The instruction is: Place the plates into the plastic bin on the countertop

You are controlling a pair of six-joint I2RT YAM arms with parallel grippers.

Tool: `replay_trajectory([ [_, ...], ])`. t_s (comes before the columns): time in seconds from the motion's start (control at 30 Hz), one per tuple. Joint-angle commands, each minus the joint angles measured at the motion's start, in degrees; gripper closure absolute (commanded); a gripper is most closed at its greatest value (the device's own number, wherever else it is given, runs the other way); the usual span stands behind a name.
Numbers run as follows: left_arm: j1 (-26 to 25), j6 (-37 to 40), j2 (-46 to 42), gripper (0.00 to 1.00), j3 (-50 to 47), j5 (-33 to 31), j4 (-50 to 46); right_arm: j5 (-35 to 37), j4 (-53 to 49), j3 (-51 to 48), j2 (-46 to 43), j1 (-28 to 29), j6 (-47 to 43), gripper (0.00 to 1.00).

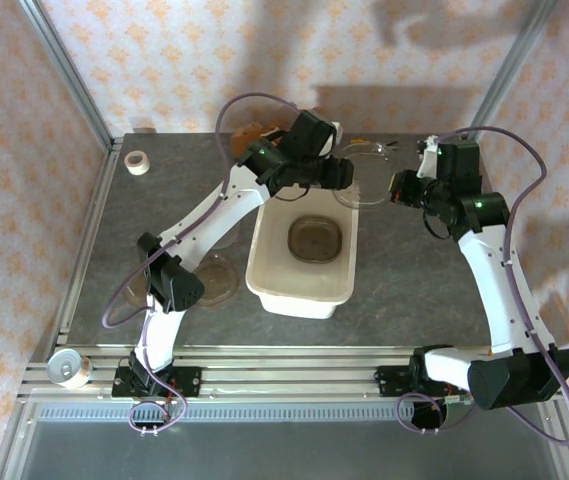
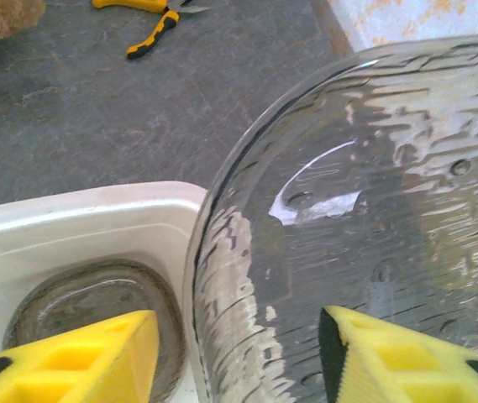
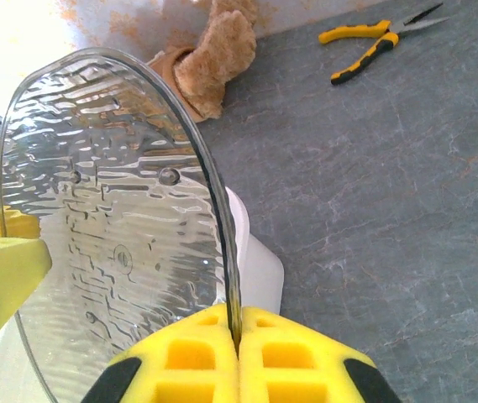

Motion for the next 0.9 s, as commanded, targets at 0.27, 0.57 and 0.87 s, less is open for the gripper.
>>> replay_trajectory([
  [0.27,0.04,-2.17,-0.99,0.77,-1.27,0.02,1.17,-1.23,1.46,-1.5,-1.04,0.79,1.97,1.0],
  [0.57,0.04,-1.49,0.54,0.89,2.17,-0.03,-1.14,-0.49,0.68,-1.55,-0.72,0.97,1.14,1.0],
  [0.87,0.12,0.12,0.08,1.0,1.95,0.21,-2.1,-3.92,1.37,-1.6,1.03,1.05,1.57,0.85],
])
